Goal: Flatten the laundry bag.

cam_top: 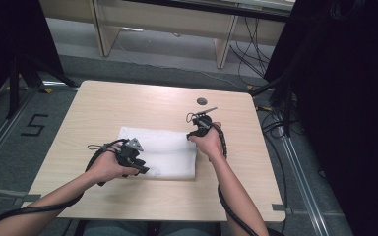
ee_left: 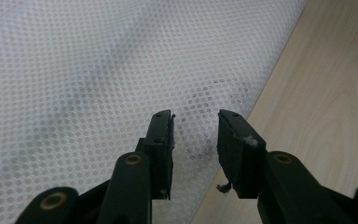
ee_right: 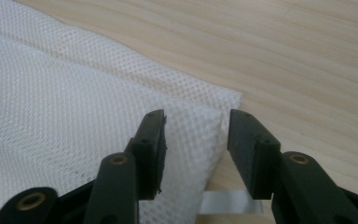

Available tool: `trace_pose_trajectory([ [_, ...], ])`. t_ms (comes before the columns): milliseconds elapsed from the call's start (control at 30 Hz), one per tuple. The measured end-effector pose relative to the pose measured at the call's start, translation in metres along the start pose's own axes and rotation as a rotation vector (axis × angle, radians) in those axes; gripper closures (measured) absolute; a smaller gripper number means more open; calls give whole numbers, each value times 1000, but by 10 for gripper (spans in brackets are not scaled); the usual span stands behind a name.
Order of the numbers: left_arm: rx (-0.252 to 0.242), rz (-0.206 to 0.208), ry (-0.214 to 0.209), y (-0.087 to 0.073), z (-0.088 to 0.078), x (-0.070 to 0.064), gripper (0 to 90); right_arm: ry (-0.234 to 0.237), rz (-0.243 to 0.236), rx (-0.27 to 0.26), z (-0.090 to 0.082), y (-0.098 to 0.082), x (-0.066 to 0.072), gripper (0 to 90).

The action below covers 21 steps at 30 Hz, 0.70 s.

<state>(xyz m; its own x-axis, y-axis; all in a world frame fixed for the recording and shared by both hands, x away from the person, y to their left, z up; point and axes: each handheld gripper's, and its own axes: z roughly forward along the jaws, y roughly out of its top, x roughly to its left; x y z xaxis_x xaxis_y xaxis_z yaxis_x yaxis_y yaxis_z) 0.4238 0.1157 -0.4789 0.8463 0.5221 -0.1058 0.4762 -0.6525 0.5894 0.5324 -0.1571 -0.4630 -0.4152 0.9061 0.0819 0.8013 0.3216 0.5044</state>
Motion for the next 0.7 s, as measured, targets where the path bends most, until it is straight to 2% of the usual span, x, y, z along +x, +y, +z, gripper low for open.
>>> trace_pose_trajectory([
  [67,7,5,-1,1,3,-1,654,10,-12,-4,3,0,0,552],
  [100,5,-1,-9,1,5,-1,657,18,43,31,4,1,4,539],
  [133,2,1,-6,2,7,-2,660,21,22,27,6,1,4,537],
  [167,5,-1,-11,2,9,-3,662,13,27,36,8,0,6,541],
  [200,4,2,-12,2,11,-4,664,21,-5,35,10,-1,6,578],
  [233,13,4,-12,2,13,-5,664,11,-43,14,12,-1,6,600],
  [267,13,4,-12,2,13,-5,664,11,-43,14,12,-1,6,600],
  [300,17,5,-17,2,15,-6,664,7,-48,16,12,-1,8,643],
  [400,25,1,-15,2,17,-5,664,-3,-106,27,11,0,9,749],
  [433,10,-22,-17,1,19,-6,662,-8,-125,33,11,-1,10,781],
  [467,27,-11,-16,0,19,-5,659,-15,-155,39,9,0,11,824],
  [633,31,-8,-7,1,20,-6,658,0,-178,21,0,2,16,865],
  [700,31,-7,-6,1,21,-6,659,3,-170,18,-3,2,18,866],
])
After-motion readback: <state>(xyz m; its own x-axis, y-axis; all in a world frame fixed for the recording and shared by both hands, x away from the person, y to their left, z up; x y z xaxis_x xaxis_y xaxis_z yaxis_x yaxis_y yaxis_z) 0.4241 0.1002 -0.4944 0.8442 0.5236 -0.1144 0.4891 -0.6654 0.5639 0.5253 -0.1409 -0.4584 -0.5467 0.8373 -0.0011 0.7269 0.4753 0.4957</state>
